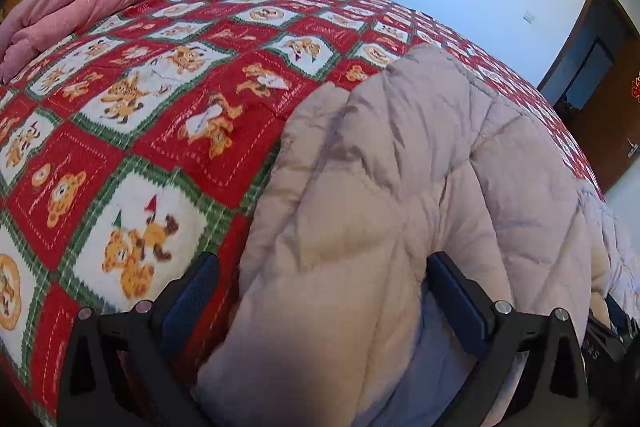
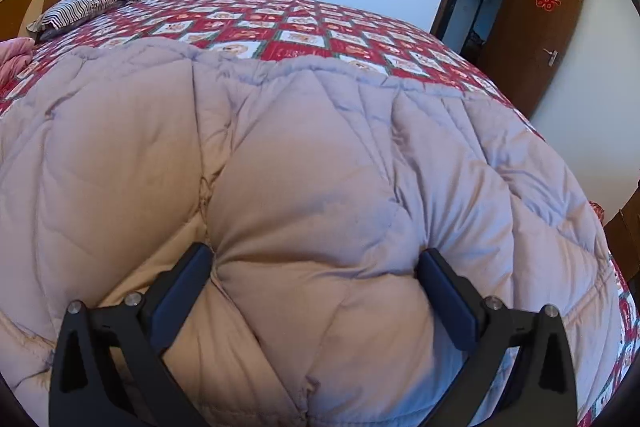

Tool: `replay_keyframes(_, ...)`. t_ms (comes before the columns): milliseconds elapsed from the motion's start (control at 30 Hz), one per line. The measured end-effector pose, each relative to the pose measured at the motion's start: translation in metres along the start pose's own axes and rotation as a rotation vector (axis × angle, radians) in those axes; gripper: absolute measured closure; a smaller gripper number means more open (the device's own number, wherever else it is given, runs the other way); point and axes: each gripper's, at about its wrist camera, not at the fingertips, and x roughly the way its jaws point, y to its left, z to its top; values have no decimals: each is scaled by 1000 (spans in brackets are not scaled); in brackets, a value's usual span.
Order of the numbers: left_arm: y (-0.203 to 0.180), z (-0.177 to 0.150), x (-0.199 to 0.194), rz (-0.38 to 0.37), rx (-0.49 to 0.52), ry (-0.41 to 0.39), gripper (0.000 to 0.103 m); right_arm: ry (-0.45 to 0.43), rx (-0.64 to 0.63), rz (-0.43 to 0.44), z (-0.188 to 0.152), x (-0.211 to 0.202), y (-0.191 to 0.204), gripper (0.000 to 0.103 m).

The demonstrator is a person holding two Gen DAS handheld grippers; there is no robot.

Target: Fold large clothes

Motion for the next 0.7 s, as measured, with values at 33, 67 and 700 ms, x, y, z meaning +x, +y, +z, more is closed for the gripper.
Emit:
replay_keyframes(33,0,-3,-2,-1,7,6,1,-2,-1,-3,-1,0,0,0)
replay_keyframes(67,1,-8,-7,-1,12,11,1,-2,-1,-2,-1,1,-2,0)
replay_keyframes(700,-3,-25,-14,-5,102,12,1,-44,3,10,-47,-44,0,0)
